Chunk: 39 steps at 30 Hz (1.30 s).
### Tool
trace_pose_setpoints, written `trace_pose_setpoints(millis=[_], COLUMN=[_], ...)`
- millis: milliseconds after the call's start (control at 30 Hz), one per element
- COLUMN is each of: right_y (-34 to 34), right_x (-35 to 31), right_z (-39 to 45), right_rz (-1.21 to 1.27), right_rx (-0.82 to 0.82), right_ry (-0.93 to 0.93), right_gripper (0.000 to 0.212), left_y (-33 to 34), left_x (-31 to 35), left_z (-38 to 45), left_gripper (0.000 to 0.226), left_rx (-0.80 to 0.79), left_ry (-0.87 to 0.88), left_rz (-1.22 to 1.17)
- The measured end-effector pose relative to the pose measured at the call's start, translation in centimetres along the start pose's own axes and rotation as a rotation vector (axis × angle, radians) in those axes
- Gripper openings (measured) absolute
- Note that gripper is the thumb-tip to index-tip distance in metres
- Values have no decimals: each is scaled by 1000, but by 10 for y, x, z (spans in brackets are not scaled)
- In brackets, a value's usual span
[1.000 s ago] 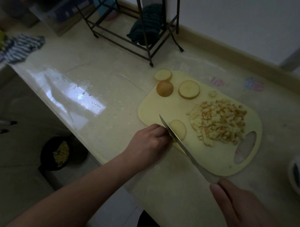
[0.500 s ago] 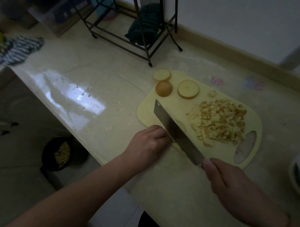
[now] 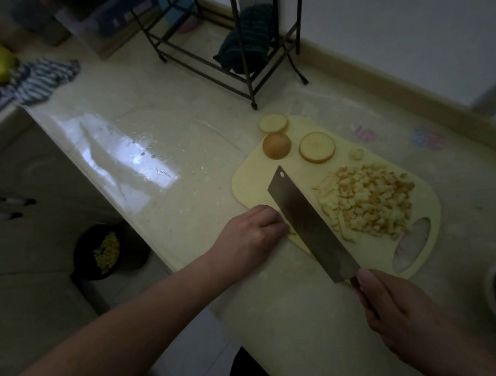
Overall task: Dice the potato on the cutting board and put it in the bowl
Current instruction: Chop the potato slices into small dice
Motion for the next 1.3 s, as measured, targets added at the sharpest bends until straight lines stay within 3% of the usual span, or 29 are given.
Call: trace_pose_setpoints(millis=[133,267,600,733,867,1000,1300], right_y=[-3,1,16,14,12,15,15], right_x=[-13,-24,-21,-16,-7,-3,-18], right_z=[-10,-17,-16,-18,-24,-25,-9], right_rz=[-90,-151,-204,-236,-272,-347,-261], right_rx=[73,153,171,178,189,186,221], right_ry=[-58,-157,-163,-137,-69,-59,-158], right_gripper=[54,67,64,82,83,97,72], left_y=[0,-5,-1,-1,-1,-1,4], left_x=[1,4,2,0,1,1,-1], left_z=[0,-6,-8,-8,-7,-4,-2], left_gripper=[18,11,7,9,11,10,11], left_rx=[38,56,71,70,74,89,25], left_ry=[-15,21,-8,-3,15,24,39], left_rz=[-5,17,27,44,42,42,11])
Point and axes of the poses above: each hand's wrist, its own z-axis towards the middle knuckle, its own y-axis out of the palm, x = y × z, the point moved 9 cm from there along z, towards the middle knuckle, and after that the axes turned 14 degrees about y, right-handed, at the moved point
